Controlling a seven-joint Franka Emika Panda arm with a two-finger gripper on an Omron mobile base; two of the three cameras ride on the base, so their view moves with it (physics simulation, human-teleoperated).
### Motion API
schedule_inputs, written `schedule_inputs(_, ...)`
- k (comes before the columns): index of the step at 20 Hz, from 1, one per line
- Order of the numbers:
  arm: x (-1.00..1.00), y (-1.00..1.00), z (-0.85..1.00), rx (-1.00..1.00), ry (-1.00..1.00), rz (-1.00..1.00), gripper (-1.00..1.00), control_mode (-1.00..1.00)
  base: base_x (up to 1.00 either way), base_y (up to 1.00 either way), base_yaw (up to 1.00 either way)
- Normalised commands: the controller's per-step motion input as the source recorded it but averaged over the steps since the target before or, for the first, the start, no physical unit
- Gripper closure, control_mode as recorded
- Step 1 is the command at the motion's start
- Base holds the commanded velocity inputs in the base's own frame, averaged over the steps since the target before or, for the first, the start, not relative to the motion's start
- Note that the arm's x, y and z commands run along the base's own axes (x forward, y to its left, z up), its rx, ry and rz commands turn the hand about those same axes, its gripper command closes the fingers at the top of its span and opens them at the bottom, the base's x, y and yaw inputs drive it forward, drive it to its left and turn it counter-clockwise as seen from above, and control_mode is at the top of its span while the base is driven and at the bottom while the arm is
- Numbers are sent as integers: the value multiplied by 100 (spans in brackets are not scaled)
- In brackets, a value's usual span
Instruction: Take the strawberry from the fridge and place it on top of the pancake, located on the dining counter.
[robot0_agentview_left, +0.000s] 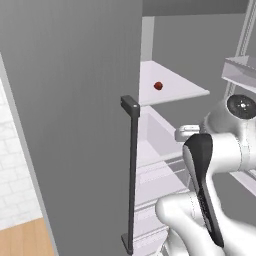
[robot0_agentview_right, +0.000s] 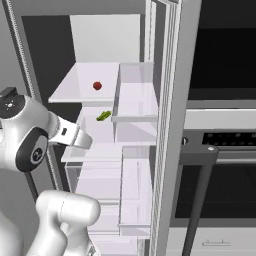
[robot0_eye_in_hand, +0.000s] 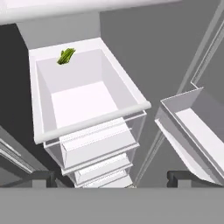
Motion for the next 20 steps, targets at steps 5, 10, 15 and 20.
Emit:
schedule_inputs(5,14,7,80,0,-7,6,-100,-100,0,0,0)
schedule_inputs(10,34,0,19,0,-14,4,-100,-100,0,0,0)
schedule_inputs(15,46,6,-3,0,-9,0,-100,-100,0,0,0)
schedule_inputs(20,33,0,-1,0,-4,-1,-100,-100,0,0,0)
